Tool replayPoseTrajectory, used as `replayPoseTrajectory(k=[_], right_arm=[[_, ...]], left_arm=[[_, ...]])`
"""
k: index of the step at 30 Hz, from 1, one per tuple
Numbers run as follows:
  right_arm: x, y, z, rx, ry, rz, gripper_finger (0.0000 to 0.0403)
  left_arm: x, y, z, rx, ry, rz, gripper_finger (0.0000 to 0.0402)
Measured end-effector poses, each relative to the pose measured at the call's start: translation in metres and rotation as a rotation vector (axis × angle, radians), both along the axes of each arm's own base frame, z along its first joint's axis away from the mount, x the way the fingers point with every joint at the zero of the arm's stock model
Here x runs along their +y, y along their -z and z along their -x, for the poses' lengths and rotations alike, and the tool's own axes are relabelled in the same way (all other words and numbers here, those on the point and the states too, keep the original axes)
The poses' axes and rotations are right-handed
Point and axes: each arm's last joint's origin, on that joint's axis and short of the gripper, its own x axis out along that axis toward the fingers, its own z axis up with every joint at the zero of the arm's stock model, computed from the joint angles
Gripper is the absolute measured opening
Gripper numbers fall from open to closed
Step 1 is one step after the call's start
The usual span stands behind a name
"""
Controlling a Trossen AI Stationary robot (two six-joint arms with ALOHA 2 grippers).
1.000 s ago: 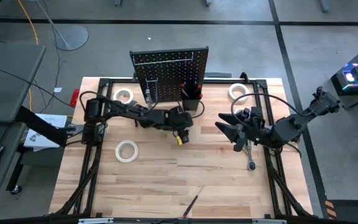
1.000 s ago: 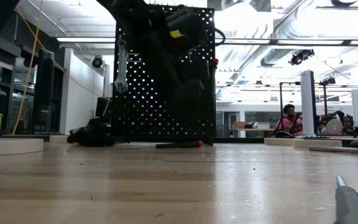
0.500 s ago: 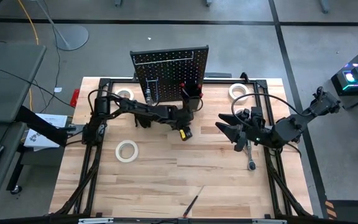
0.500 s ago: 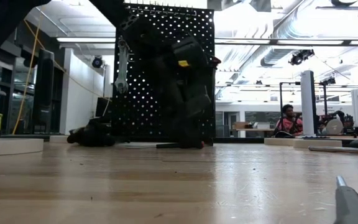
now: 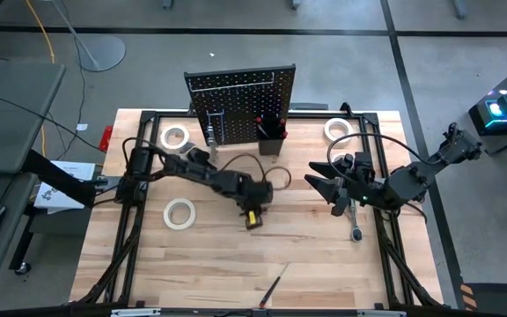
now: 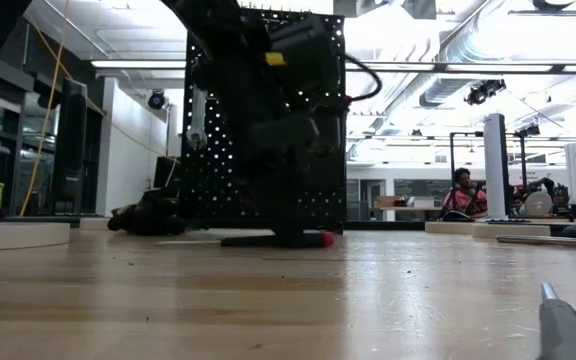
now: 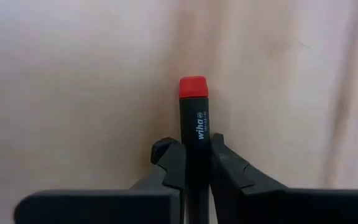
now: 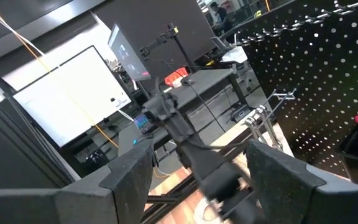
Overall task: Hang tools onto peg board
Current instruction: Put the black nut driver into the black bin on the peg board, then hang the white masking tape on the peg board
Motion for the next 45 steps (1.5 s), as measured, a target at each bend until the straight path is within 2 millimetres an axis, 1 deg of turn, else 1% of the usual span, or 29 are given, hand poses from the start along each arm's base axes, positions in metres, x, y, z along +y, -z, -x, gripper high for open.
replayPoseTrajectory(k=[2,6,8,10,11,15,18,19,22,25,26,28,30,33,35,38,41,45], right_arm=[[0.000,0.000,0.000,0.003,-0.003,0.002,0.0245],[0.000,0.000,0.000,0.005,-0.004,0.008,0.0245],[0.000,0.000,0.000,0.006,-0.006,0.011,0.0245],[0.000,0.000,0.000,0.009,-0.006,0.021,0.0245],[0.000,0.000,0.000,0.009,-0.006,0.024,0.0245],[0.000,0.000,0.000,0.007,-0.009,0.024,0.0245],[0.000,-0.001,0.000,0.004,-0.009,0.028,0.0245],[0.000,-0.001,0.000,0.002,-0.008,0.034,0.0245],[0.000,-0.002,0.000,0.000,-0.009,0.039,0.0245],[0.000,-0.002,0.000,0.004,-0.008,0.054,0.0245],[0.000,-0.002,0.000,0.005,-0.008,0.056,0.0245],[0.000,-0.002,0.000,0.002,-0.008,0.056,0.0245],[0.000,-0.003,0.000,-0.002,-0.007,0.062,0.0245],[0.000,-0.004,0.000,-0.007,-0.006,0.066,0.0245],[0.000,-0.004,0.000,-0.007,-0.006,0.067,0.0245],[0.000,-0.004,0.000,-0.006,-0.006,0.073,0.0245],[0.000,-0.004,0.000,-0.007,-0.005,0.072,0.0245],[0.000,-0.005,0.000,-0.010,-0.006,0.070,0.0245]], left_arm=[[-0.014,-0.006,0.003,-0.008,0.019,0.007,0.0030],[-0.035,-0.027,0.008,-0.071,0.049,0.032,0.0030],[-0.041,-0.043,0.008,-0.135,0.060,0.043,0.0030],[-0.042,-0.065,0.008,-0.225,0.064,0.056,0.0030],[-0.039,-0.078,0.008,-0.274,0.057,0.060,0.0030],[-0.019,-0.117,0.007,-0.463,0.001,0.047,0.0030],[-0.001,-0.162,0.011,-0.691,-0.034,0.004,0.0030],[0.006,-0.179,0.013,-0.786,-0.047,-0.038,0.0030],[0.027,-0.220,0.019,-1.054,-0.105,-0.208,0.0030],[0.054,-0.249,0.020,-1.292,-0.219,-0.381,0.0030],[0.063,-0.254,0.020,-1.343,-0.253,-0.428,0.0030],[0.080,-0.259,0.019,-1.431,-0.309,-0.522,0.0030],[0.097,-0.257,0.018,-1.453,-0.378,-0.607,0.0030],[0.118,-0.250,0.017,-1.422,-0.453,-0.680,0.0030],[0.128,-0.244,0.015,-1.392,-0.473,-0.698,0.0030],[0.138,-0.231,0.010,-1.329,-0.487,-0.739,0.0030],[0.142,-0.219,0.004,-1.286,-0.535,-0.746,0.0037],[0.141,-0.210,-0.001,-1.259,-0.585,-0.746,0.0101]])
